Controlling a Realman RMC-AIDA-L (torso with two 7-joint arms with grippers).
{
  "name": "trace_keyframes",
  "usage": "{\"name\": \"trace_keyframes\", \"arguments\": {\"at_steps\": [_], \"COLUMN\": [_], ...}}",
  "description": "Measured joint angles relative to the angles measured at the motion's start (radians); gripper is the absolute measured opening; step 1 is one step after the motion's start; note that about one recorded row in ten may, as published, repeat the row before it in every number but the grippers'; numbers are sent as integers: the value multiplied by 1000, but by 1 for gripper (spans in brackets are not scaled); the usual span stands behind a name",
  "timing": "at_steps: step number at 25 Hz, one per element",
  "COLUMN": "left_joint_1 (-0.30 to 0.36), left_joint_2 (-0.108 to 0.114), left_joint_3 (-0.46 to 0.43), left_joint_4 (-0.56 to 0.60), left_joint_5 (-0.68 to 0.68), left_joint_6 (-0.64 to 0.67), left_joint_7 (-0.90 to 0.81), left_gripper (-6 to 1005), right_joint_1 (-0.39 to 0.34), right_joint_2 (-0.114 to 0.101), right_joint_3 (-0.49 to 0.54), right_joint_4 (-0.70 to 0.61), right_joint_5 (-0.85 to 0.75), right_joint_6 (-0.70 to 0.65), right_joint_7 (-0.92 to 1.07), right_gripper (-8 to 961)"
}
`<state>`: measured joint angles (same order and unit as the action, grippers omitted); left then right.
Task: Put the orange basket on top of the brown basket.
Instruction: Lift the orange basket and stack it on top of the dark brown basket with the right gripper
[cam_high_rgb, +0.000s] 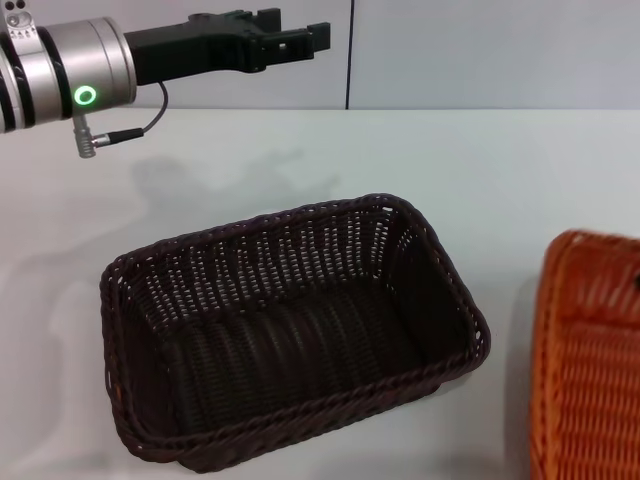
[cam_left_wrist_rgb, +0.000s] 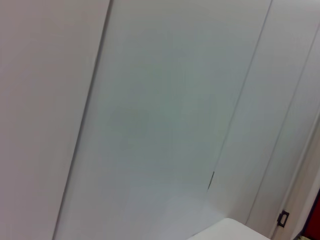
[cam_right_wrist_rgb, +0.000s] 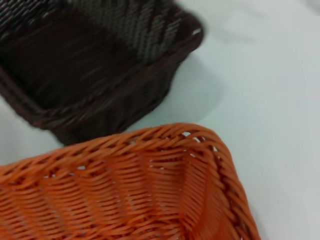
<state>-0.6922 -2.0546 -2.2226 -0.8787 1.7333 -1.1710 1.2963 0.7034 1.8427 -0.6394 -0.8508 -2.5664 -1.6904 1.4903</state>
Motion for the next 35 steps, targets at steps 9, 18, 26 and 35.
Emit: {"name": "trace_keyframes", "arguments": {"at_steps": [9,18,26,35], "left_joint_1": [4,4,5,0], "left_joint_2": [2,7,8,7], "left_joint_3": [-16,-21,-40,-37], "left_joint_4": [-3,-3,-3,7], "left_joint_5": [0,0,0,0], "left_joint_6": [12,24,41,85], "left_joint_7": [1,12,24,26], "left_gripper": [861,861,862,861], "right_joint_1": [-65,-160,-204,-195], "right_joint_2": [-99,-91,-6,178], "right_joint_3": [439,515,507,476], "right_joint_4": [-136,-177,-101,-59], "right_joint_5": [39,319,701,836], "right_joint_6": [-82,-5,40,34], "right_joint_7": [47,177,235,215], "right_gripper": [164,154,154,155]}}
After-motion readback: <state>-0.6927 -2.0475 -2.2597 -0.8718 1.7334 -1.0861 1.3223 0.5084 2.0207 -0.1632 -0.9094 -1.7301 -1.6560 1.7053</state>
